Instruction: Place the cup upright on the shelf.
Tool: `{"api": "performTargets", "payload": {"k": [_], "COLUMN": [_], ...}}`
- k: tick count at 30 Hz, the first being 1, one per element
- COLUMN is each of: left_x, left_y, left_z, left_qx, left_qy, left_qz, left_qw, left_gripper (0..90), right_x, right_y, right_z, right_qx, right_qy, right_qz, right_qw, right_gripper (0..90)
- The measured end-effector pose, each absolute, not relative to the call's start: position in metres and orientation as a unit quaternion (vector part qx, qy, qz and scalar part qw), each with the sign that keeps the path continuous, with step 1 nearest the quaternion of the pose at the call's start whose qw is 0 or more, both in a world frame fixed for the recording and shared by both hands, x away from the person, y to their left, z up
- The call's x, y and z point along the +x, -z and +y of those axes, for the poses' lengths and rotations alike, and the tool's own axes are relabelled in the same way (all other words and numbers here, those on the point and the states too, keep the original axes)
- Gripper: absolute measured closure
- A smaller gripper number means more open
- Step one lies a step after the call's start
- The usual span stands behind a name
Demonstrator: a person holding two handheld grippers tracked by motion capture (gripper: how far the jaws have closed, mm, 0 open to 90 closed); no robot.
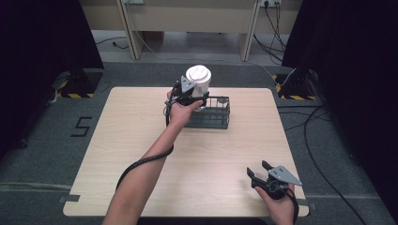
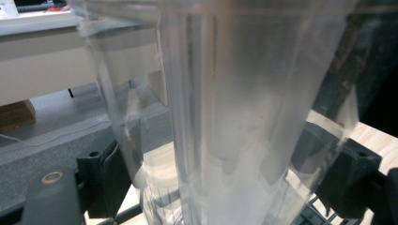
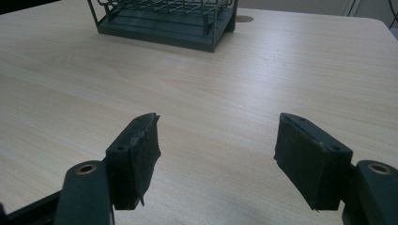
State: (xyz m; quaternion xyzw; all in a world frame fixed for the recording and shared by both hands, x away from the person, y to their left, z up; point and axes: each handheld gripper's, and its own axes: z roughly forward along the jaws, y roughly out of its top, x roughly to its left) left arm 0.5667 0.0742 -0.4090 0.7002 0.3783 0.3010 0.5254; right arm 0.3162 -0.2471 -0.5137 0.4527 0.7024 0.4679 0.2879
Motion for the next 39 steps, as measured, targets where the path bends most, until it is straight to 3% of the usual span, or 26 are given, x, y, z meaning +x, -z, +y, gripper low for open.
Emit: {"api": "performTargets", "payload": {"k": [22,39], "left_x": [0.572,0.566], "left_y": [0.442,0.446], "left_z": [0.065,0.067], "left_qx": [0.708,0.709], "left_qy": [-0.282,-0.293], "left_qz": [0.405,0.402], "left_qw": [0.505,0.5], "left_gripper": [17.2,14.3], "right_x": [0.317,0.317], "right_y": [0.514,0.514], "right_z": [-0.247,-0.246], "right_qx": [0.449,0.449], "right_qy": [-0.466,-0.463], "right_qz": [0.706,0.708], "right_qw": [0.288,0.288], "right_gripper": [31.3,31.1]}}
